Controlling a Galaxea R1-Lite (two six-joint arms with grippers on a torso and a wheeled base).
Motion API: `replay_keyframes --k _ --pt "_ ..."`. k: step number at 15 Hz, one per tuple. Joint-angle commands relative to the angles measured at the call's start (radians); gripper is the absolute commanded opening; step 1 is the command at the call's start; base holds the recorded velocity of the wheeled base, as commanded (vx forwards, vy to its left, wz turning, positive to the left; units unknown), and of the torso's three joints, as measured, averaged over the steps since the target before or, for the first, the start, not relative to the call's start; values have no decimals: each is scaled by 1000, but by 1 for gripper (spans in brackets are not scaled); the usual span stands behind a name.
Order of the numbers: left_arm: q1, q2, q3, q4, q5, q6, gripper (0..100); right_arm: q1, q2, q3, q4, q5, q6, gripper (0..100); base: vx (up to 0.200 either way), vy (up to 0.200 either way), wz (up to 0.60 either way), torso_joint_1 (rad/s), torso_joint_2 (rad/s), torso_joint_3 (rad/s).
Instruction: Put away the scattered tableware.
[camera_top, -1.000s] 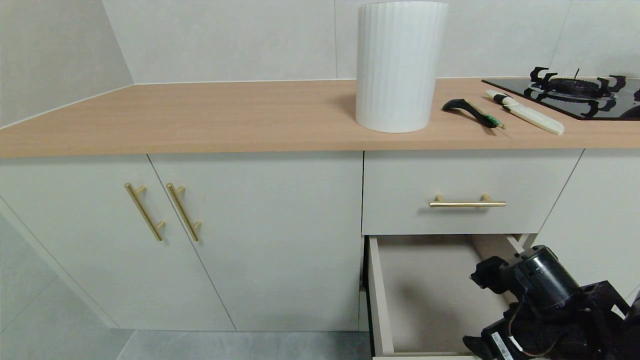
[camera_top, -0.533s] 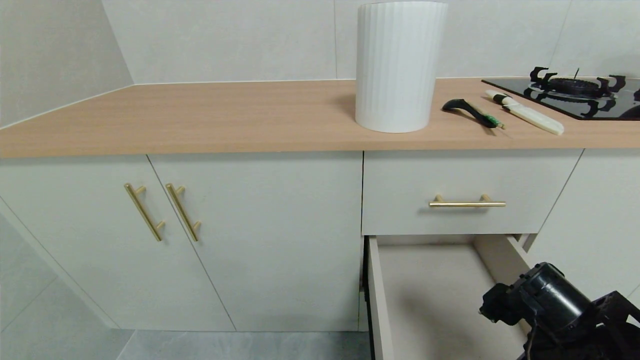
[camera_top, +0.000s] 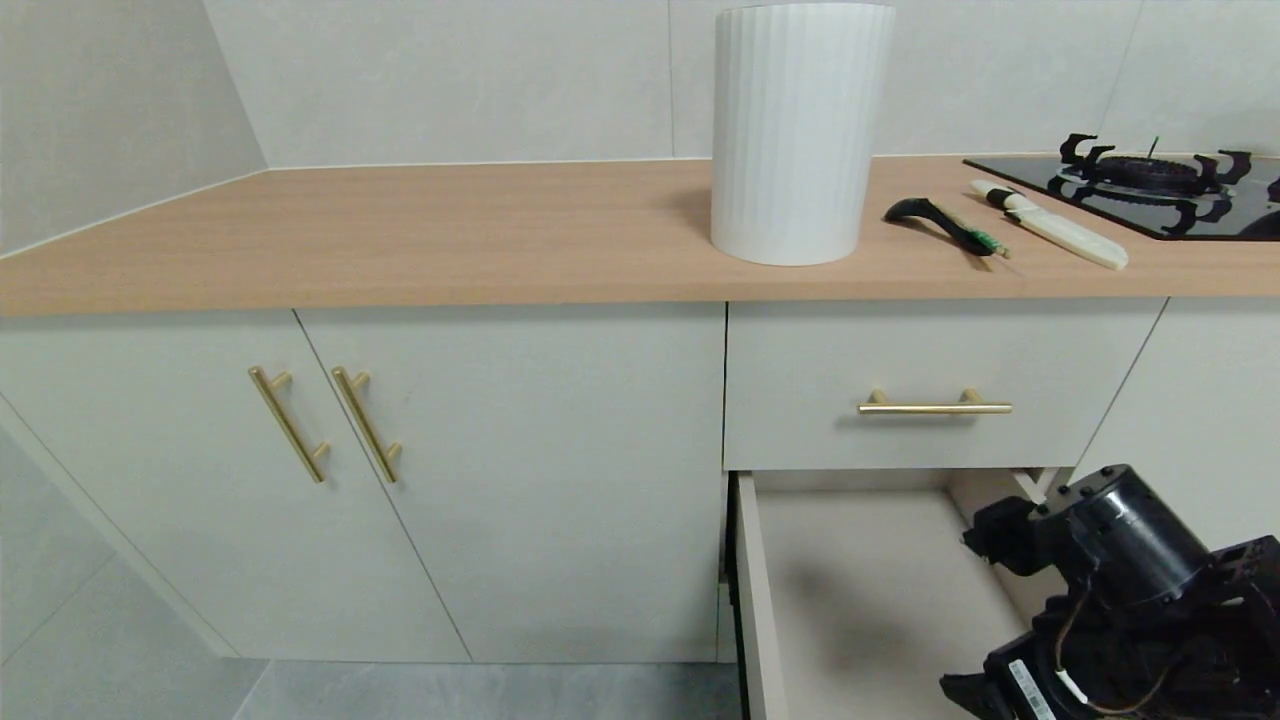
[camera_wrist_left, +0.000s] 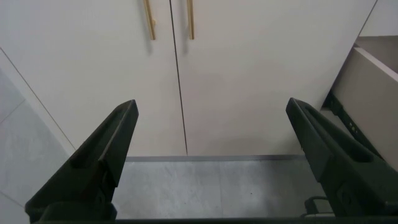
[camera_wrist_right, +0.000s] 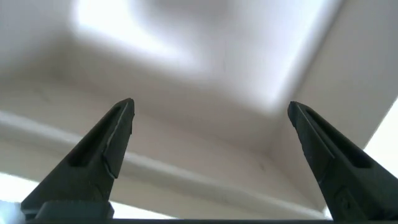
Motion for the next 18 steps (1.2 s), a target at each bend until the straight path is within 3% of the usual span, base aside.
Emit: replay_keyframes --k 1,5,11,18 --pt "0 1 0 0 0 -1 100 -25 -34 -8 -48 -9 2 100 0 0 0 0 0 0" --pt "0 1 0 0 0 -1 100 -71 -37 -4 -147 -11 1 100 0 0 0 0 0 0" --pt "0 1 0 0 0 1 100 -71 -52 -4 -154 -12 -1 100 0 0 0 4 -17 -12" --pt "0 1 0 0 0 -1 100 -72 -70 -2 -154 -12 -1 100 0 0 0 101 -383 -288"
